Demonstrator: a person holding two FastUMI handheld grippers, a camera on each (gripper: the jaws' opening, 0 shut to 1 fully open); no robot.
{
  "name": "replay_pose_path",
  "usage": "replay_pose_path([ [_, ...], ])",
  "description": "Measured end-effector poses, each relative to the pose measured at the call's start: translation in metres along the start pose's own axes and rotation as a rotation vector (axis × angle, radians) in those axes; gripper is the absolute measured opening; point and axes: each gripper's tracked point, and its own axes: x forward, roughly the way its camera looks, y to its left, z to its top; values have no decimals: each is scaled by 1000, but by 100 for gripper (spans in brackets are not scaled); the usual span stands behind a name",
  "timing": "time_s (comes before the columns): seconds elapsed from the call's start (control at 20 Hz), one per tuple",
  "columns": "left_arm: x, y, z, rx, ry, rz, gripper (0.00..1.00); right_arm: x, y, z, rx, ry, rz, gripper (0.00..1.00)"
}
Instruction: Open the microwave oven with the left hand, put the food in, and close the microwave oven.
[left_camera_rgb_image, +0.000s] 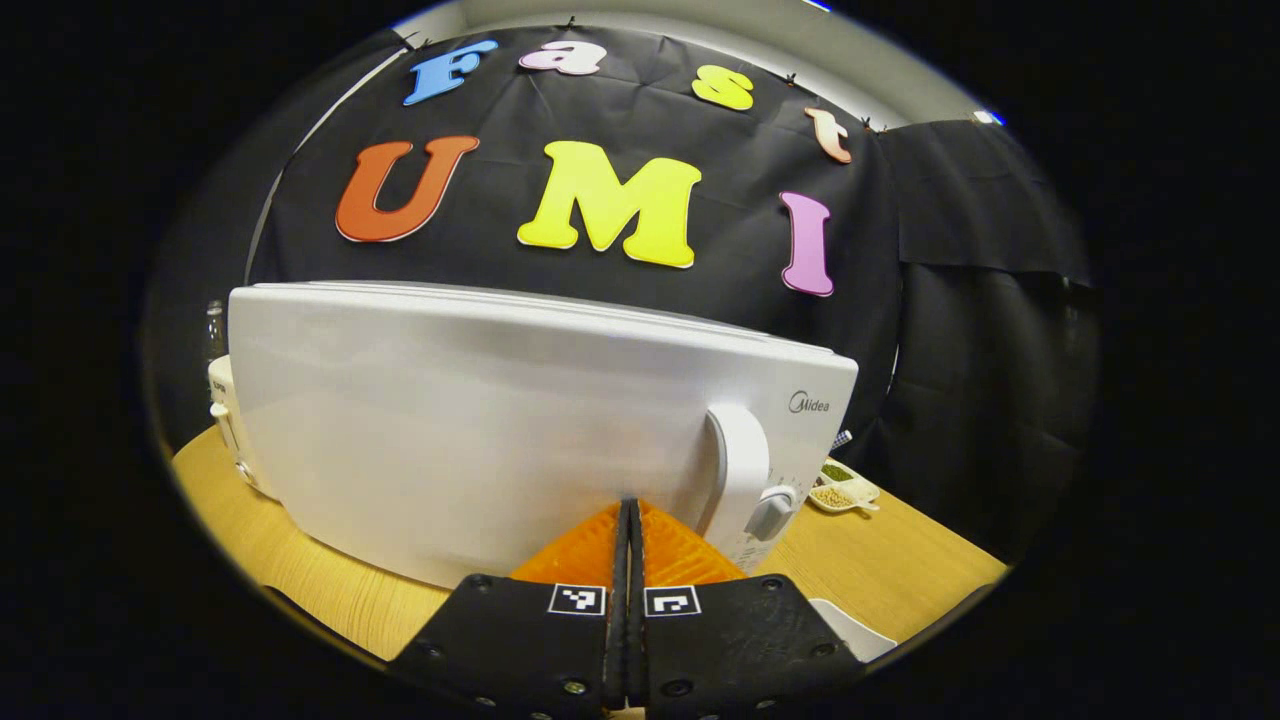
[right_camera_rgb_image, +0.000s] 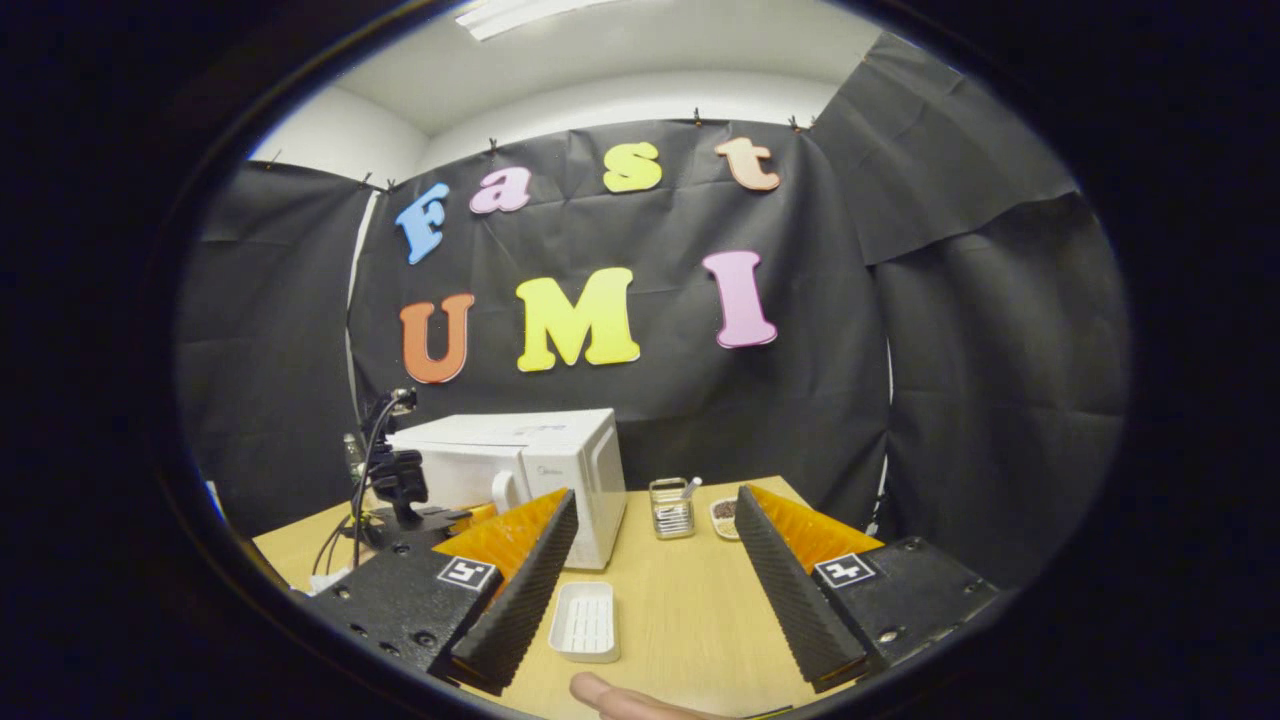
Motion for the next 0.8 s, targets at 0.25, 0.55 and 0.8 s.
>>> replay_pose_path([
  [0.25,3,-4,-7,14,23,-6,1,12,-10,-10,37,16,-4,100],
  [0.55,4,-5,-7,28,43,-10,1,7,-9,-11,36,26,-25,100],
  [0.8,-21,8,-3,73,82,84,21,-12,-5,-6,11,21,-51,90],
])
